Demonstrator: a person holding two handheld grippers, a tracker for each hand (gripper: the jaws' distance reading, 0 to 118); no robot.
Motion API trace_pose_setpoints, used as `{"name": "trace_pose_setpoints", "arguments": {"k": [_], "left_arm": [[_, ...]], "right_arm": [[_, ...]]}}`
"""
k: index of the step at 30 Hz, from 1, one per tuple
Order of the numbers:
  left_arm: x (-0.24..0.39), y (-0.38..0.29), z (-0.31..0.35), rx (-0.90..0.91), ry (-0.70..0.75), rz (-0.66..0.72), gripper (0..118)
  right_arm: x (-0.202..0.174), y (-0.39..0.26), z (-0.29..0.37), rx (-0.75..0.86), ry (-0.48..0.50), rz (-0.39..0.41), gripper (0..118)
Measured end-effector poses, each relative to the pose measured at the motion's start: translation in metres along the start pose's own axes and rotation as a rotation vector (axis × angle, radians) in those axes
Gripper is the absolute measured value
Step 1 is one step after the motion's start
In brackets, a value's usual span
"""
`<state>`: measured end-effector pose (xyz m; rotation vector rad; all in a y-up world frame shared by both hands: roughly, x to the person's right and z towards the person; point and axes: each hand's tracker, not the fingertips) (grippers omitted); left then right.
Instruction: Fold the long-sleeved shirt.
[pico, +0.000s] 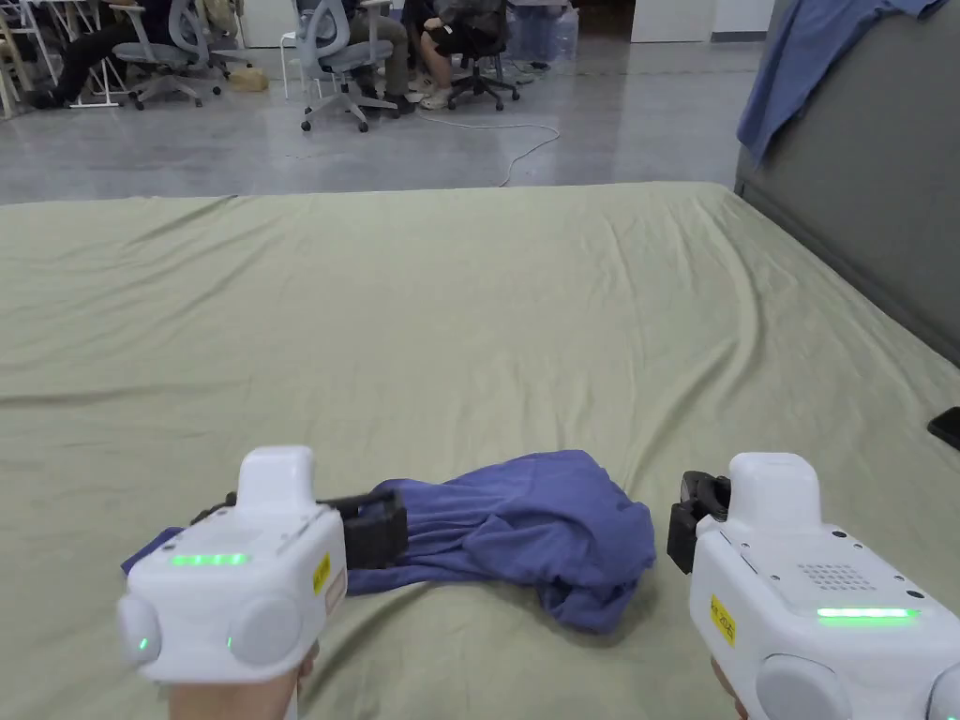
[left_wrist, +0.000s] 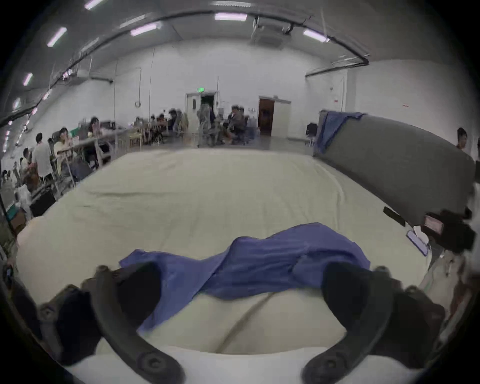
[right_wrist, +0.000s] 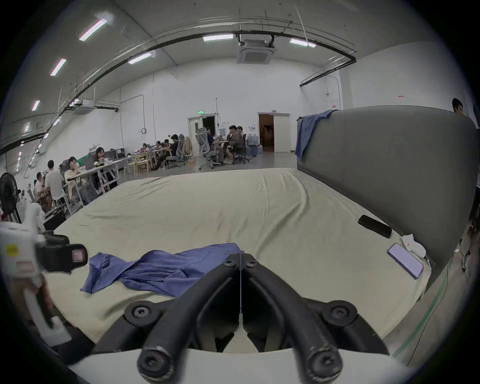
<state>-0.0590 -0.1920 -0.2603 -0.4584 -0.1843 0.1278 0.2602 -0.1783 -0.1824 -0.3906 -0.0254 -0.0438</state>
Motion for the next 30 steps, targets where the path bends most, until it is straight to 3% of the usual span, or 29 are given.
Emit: {"name": "trace_pose_setpoints", "arguments": {"k": [5,9,10,11,12,13,15,17,20,25,26,28,30], "left_arm": [[-0.016,0.005,-0.124,-0.288,0.068,-0.108,117],[-0.004,-0.003,-0.162,-0.403,0.045,-0.192,116],[-0.003,-0.008,-0.169,-0.459,0.038,-0.187,109],[-0.002,-0.013,-0.174,-0.488,0.035,-0.183,96],[0.003,-0.014,-0.172,-0.505,0.048,-0.197,73],[0.007,-0.017,-0.168,-0.507,0.058,-0.236,30],[0.018,-0.014,-0.147,-0.431,0.029,-0.277,3],[-0.002,-0.002,-0.174,-0.462,0.005,-0.199,1],[-0.021,0.007,-0.160,-0.327,-0.007,-0.127,1],[-0.024,0.016,-0.088,-0.160,0.014,-0.086,1],[-0.026,0.014,-0.077,-0.150,0.018,-0.075,1],[-0.016,-0.002,-0.048,-0.131,0.021,-0.085,1],[-0.016,-0.014,-0.039,-0.129,0.025,-0.081,1]], "right_arm": [[0.007,-0.009,-0.009,-0.044,-0.008,-0.007,0],[0.016,-0.018,-0.017,-0.087,-0.030,-0.025,0],[0.018,-0.020,-0.018,-0.104,-0.042,-0.034,0],[0.020,-0.022,-0.022,-0.118,-0.046,-0.037,0],[0.022,-0.023,-0.025,-0.127,-0.050,-0.038,0],[0.024,-0.025,-0.029,-0.131,-0.057,-0.037,0],[0.028,-0.021,-0.040,-0.136,-0.061,-0.032,0],[0.029,-0.008,-0.059,-0.142,-0.055,-0.013,0],[0.028,0.020,-0.104,-0.226,0.022,0.050,41],[0.014,0.049,-0.207,-0.297,0.051,0.089,45],[0.012,0.049,-0.231,-0.358,0.074,0.103,52],[0.003,0.043,-0.267,-0.468,0.128,0.136,77],[-0.006,0.028,-0.296,-0.587,0.142,0.171,80]]}}
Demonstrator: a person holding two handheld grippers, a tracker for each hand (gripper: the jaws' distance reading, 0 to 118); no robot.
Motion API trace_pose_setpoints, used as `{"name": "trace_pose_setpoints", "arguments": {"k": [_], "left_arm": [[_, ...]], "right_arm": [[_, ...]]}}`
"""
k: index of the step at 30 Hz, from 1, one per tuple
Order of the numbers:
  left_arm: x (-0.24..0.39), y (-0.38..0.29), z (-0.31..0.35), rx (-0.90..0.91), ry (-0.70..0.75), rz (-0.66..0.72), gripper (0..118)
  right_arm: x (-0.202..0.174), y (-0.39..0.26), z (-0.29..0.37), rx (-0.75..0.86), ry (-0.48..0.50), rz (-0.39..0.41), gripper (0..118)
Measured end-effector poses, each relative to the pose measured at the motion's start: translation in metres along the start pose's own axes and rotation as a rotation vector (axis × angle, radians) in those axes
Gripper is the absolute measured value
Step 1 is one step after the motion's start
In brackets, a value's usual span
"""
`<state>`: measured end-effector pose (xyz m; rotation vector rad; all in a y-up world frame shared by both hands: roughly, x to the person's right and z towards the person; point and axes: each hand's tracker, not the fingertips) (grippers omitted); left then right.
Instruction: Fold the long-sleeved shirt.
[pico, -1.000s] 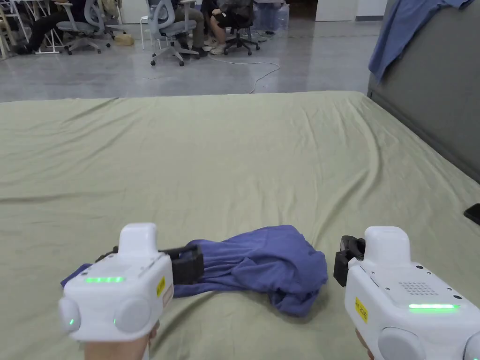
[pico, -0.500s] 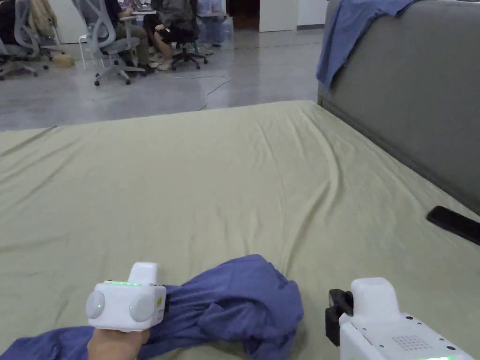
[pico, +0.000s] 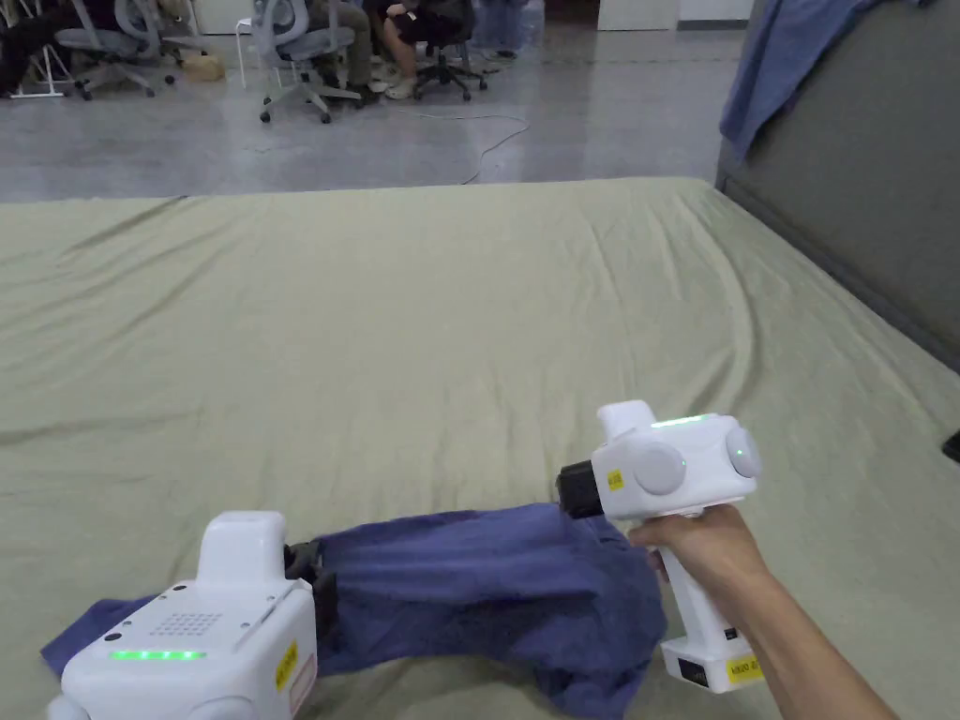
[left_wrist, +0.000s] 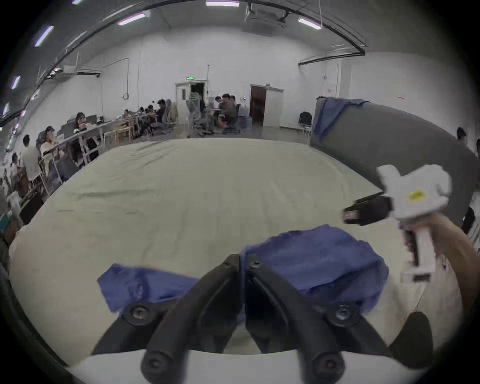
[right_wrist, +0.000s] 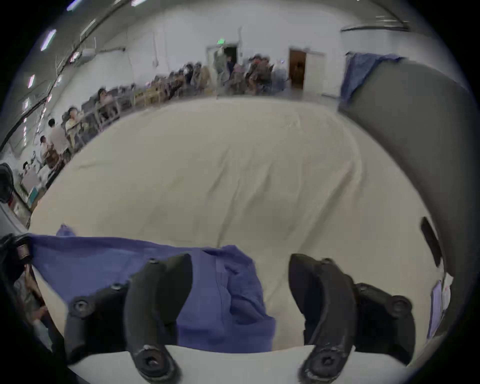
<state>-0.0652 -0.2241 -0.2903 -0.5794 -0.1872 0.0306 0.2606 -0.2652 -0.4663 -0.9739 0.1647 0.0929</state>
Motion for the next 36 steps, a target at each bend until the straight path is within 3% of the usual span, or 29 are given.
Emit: {"name": "trace_pose_setpoints", "arguments": {"k": [3,4,6,7,8,10,12,15,24,30,36], "left_arm": [[0.002,-0.017,0.004,-0.024,0.002,0.009,1],[0.002,-0.020,0.002,-0.036,-0.006,0.009,1],[0.007,-0.023,0.006,-0.047,-0.003,0.000,1],[0.008,-0.024,0.005,-0.049,0.002,-0.009,1],[0.009,-0.023,0.003,-0.052,0.002,-0.013,1],[0.007,-0.018,0.004,-0.047,-0.005,-0.008,1],[0.006,-0.006,0.005,-0.025,0.006,-0.009,1],[-0.004,0.033,0.009,0.025,0.029,0.005,1],[-0.013,0.246,0.060,0.406,0.139,-0.090,1],[-0.008,0.380,0.071,0.466,0.183,-0.077,1],[0.010,0.410,0.072,0.490,0.219,-0.143,1]], "right_arm": [[-0.012,-0.006,-0.042,-0.171,-0.040,0.027,78],[-0.012,-0.011,-0.048,-0.147,-0.032,0.002,75],[-0.007,-0.006,-0.043,-0.139,-0.004,-0.141,68],[-0.008,-0.004,-0.039,-0.142,0.020,-0.132,68],[-0.009,-0.004,-0.031,-0.110,0.032,-0.105,52],[-0.016,-0.003,-0.018,-0.074,0.042,-0.064,8],[-0.018,-0.003,0.003,-0.020,0.046,-0.034,8],[-0.011,0.009,0.056,0.134,0.109,-0.076,8],[-0.003,0.126,0.260,0.621,0.104,-0.006,8],[-0.011,0.246,0.328,0.722,0.007,0.033,8],[-0.005,0.282,0.330,0.719,-0.061,0.013,8]]}}
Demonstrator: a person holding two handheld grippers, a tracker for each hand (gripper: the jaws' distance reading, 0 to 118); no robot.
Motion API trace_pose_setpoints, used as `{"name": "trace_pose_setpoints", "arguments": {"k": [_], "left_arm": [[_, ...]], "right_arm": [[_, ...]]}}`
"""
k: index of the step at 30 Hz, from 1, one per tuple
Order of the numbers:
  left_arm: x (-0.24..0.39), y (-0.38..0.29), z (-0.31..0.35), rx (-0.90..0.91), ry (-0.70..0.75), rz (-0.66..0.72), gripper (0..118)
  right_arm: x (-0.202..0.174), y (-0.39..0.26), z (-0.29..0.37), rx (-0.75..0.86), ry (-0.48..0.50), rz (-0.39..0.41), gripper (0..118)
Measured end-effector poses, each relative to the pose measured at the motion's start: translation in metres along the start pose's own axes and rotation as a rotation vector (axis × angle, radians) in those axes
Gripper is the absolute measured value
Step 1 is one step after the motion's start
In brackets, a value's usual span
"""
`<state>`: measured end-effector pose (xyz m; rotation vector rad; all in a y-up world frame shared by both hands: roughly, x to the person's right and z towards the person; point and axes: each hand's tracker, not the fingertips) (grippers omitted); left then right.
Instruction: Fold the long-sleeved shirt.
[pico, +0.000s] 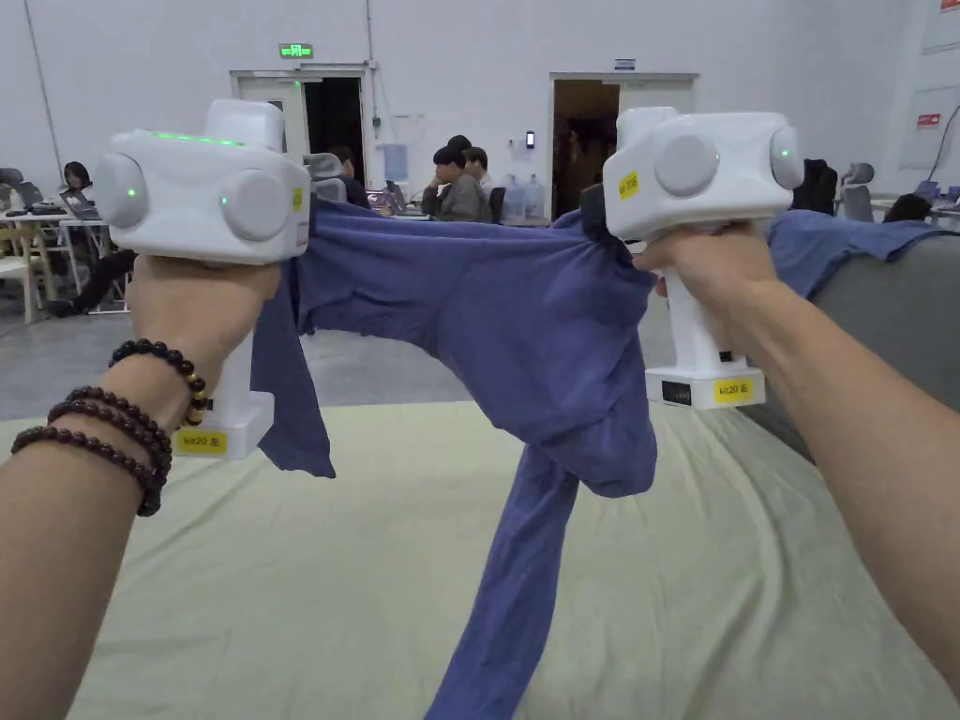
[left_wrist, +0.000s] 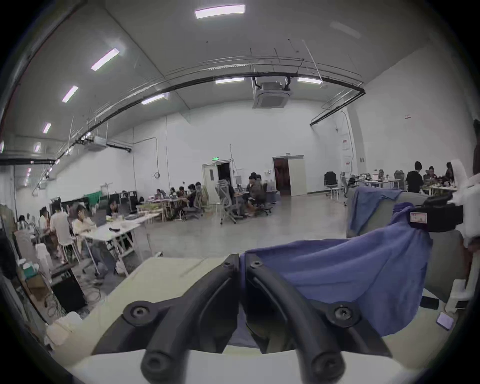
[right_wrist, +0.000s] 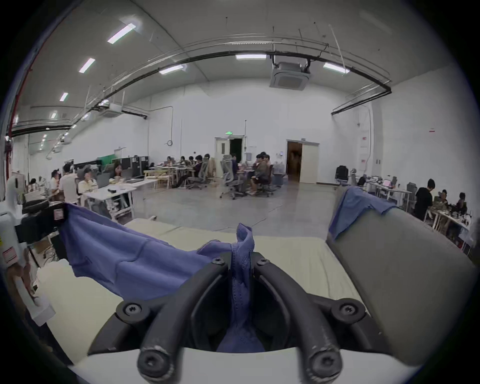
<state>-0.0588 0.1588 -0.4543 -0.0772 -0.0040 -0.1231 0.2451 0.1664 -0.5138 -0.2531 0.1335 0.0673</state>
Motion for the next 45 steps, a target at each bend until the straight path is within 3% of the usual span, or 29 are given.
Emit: {"name": "trace_pose_setpoints", "arguments": {"k": [6,12,16,21,26,28,32,37,41,42,44,45], "left_arm": [[0.015,-0.072,-0.023,-0.103,-0.044,-0.028,1],[0.040,-0.202,-0.044,-0.286,-0.101,-0.050,1],[0.049,-0.254,-0.042,-0.370,-0.131,-0.035,1],[0.039,-0.277,-0.014,-0.390,-0.133,0.018,1],[0.023,-0.311,0.064,-0.370,-0.144,0.083,1],[0.017,-0.327,0.103,-0.372,-0.175,0.124,1],[0.026,-0.372,0.178,-0.413,-0.238,0.075,1],[0.055,-0.437,0.190,-0.648,-0.313,-0.038,1],[0.059,-0.446,0.182,-0.653,-0.287,0.030,1],[0.057,-0.444,0.183,-0.644,-0.272,0.041,6],[0.051,-0.430,0.186,-0.604,-0.286,0.076,95],[0.049,-0.424,0.188,-0.590,-0.289,0.097,118]], "right_arm": [[0.009,-0.083,-0.031,-0.085,0.000,-0.063,8],[0.011,-0.224,-0.082,-0.287,0.000,-0.141,8],[0.009,-0.278,-0.095,-0.357,-0.008,-0.124,8],[0.002,-0.291,-0.060,-0.328,0.028,-0.160,8],[-0.018,-0.331,0.033,-0.275,0.016,-0.141,8],[-0.026,-0.359,0.073,-0.279,-0.009,-0.171,8],[-0.043,-0.435,0.132,-0.431,-0.006,-0.219,8],[-0.057,-0.513,0.138,-0.681,0.003,-0.192,8],[-0.049,-0.497,0.137,-0.651,0.008,-0.176,9],[-0.047,-0.487,0.141,-0.641,0.032,-0.173,17],[-0.041,-0.461,0.161,-0.543,0.035,-0.163,71],[-0.039,-0.452,0.170,-0.495,0.021,-0.163,98]]}}
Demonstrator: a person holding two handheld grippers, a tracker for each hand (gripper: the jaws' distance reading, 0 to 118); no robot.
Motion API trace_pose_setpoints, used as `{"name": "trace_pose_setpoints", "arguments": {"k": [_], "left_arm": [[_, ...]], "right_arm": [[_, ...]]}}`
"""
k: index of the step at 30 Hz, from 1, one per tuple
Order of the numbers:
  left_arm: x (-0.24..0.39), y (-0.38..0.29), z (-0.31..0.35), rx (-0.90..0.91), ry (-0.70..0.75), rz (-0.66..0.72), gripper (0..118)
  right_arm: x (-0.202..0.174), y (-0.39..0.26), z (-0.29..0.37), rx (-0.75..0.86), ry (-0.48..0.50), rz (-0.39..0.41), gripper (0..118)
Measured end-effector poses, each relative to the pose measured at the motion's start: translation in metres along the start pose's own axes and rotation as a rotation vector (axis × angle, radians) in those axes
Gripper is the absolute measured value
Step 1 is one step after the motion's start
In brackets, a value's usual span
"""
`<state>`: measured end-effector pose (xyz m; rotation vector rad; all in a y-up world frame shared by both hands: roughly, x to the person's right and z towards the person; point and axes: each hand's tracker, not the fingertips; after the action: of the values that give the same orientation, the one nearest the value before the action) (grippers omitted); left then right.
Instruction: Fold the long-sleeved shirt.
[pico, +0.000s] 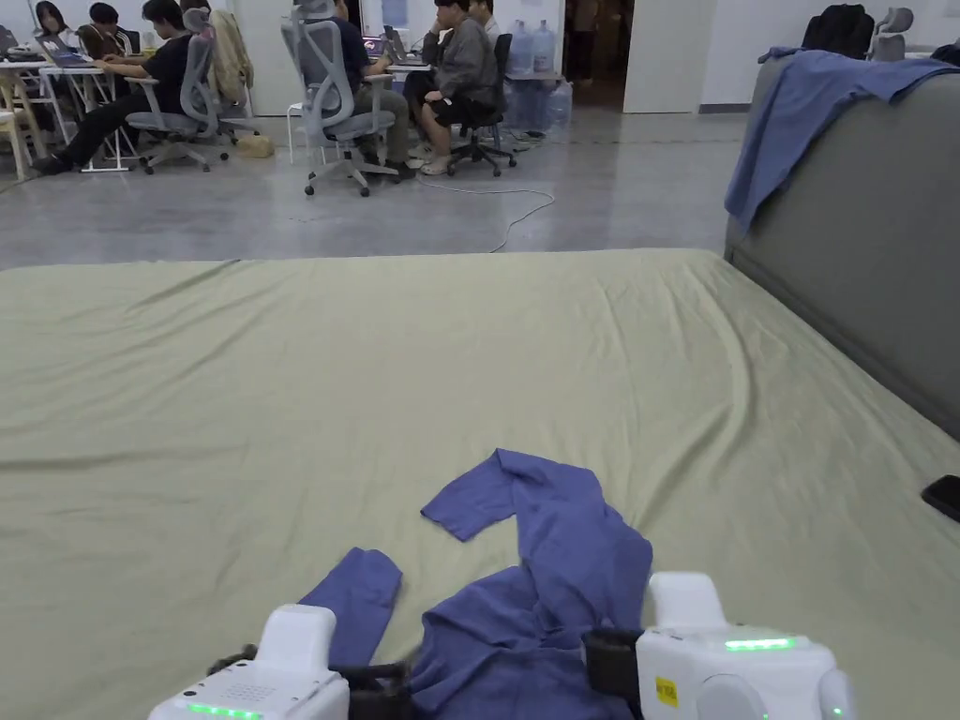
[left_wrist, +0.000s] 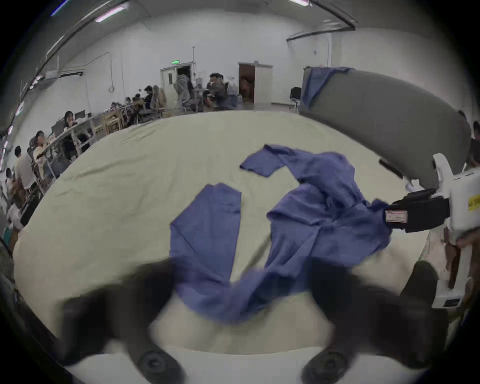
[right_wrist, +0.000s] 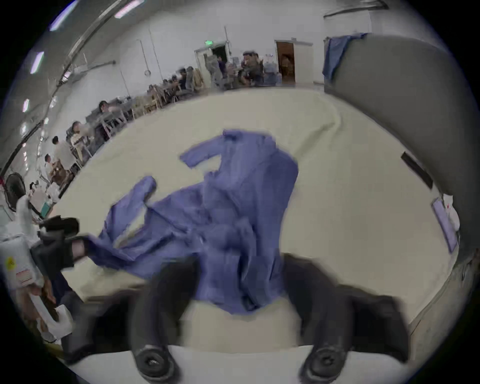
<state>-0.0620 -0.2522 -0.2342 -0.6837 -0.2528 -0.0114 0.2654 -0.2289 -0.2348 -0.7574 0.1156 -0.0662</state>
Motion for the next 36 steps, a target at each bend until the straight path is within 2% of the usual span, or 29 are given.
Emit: {"name": "trace_pose_setpoints", "arguments": {"k": [1,3,4,5,6,7,8,9,11,12,13,14,15,16,17,20,21,24,25,26,27,28,29,30,31,32,33,36], "left_arm": [[-0.001,-0.003,0.010,0.050,-0.018,0.035,116],[0.000,0.000,0.015,0.093,-0.027,0.044,116],[0.001,0.000,0.016,0.103,-0.013,0.045,114],[0.007,0.006,0.031,0.119,-0.006,0.046,102],[0.008,0.007,0.033,0.129,-0.016,0.043,69],[0.009,0.008,0.032,0.150,-0.040,0.037,0],[0.012,0.009,0.025,0.138,-0.026,0.035,0],[0.018,0.017,0.035,0.199,-0.023,0.008,0],[0.019,0.025,0.019,0.114,-0.059,0.019,0],[0.021,0.030,0.011,0.132,-0.063,0.018,0],[0.022,0.038,0.007,0.138,-0.062,0.013,22],[0.023,0.044,-0.007,0.136,-0.068,0.001,70],[0.024,0.050,-0.021,0.130,-0.095,-0.003,70],[0.026,0.055,-0.044,0.039,-0.105,0.013,87],[0.022,0.055,-0.064,0.018,-0.128,0.017,118],[0.023,0.055,-0.127,-0.074,-0.126,-0.012,115],[0.021,0.066,-0.124,-0.103,-0.116,-0.031,115],[0.028,0.061,-0.151,-0.159,-0.119,-0.133,103],[0.032,0.053,-0.179,-0.192,-0.103,-0.167,91],[0.036,0.048,-0.187,-0.214,-0.096,-0.191,74],[0.039,0.045,-0.189,-0.224,-0.101,-0.217,47],[0.042,0.043,-0.183,-0.183,-0.142,-0.223,25],[0.056,0.049,-0.161,-0.144,-0.132,-0.238,0],[0.060,0.051,-0.153,-0.138,-0.148,-0.226,0],[0.061,0.053,-0.145,-0.118,-0.097,-0.217,0],[0.058,0.055,-0.138,-0.111,-0.123,-0.180,0],[0.054,0.060,-0.139,-0.133,-0.137,-0.132,0],[0.047,0.067,-0.128,-0.121,-0.173,-0.071,0]], "right_arm": [[0.002,0.005,0.015,0.071,0.018,-0.014,112],[0.007,0.010,0.032,0.123,-0.005,-0.051,112],[0.009,0.013,0.038,0.132,-0.012,-0.074,107],[0.011,0.015,0.042,0.126,0.000,-0.082,88],[0.013,0.016,0.046,0.126,0.012,-0.079,41],[0.015,0.016,0.046,0.127,0.015,-0.074,0],[0.012,0.013,0.042,0.119,-0.002,-0.079,0],[0.012,0.013,0.039,0.123,-0.012,-0.087,0],[0.016,0.013,0.038,0.113,0.023,-0.078,0],[0.016,0.012,0.036,0.109,0.020,-0.086,0],[0.016,0.010,0.035,0.110,0.019,-0.090,0],[0.017,0.008,0.033,0.111,0.015,-0.089,0],[0.017,0.008,0.036,0.107,0.008,-0.085,0],[0.019,0.006,0.034,0.100,0.003,-0.083,0],[0.021,0.004,0.033,0.093,0.005,-0.087,0],[0.026,-0.002,0.032,0.066,0.005,-0.109,0],[0.027,-0.005,0.031,0.058,0.001,-0.109,0],[0.030,-0.010,0.032,0.038,-0.016,-0.104,0],[0.034,-0.011,0.031,0.030,-0.019,-0.104,0],[0.037,-0.012,0.029,0.025,-0.020,-0.105,0],[0.036,-0.010,0.030,0.022,-0.023,-0.104,0],[0.038,-0.010,0.028,0.018,-0.029,-0.102,0],[0.039,-0.009,0.027,0.016,-0.034,-0.100,7],[0.041,-0.008,0.026,0.018,-0.033,-0.096,29],[0.039,-0.006,0.024,0.019,-0.034,-0.093,69],[0.037,-0.003,0.020,0.005,-0.023,-0.084,88],[0.036,-0.003,0.016,-0.010,-0.008,-0.076,91],[0.024,-0.004,-0.004,-0.080,0.035,-0.027,89]]}}
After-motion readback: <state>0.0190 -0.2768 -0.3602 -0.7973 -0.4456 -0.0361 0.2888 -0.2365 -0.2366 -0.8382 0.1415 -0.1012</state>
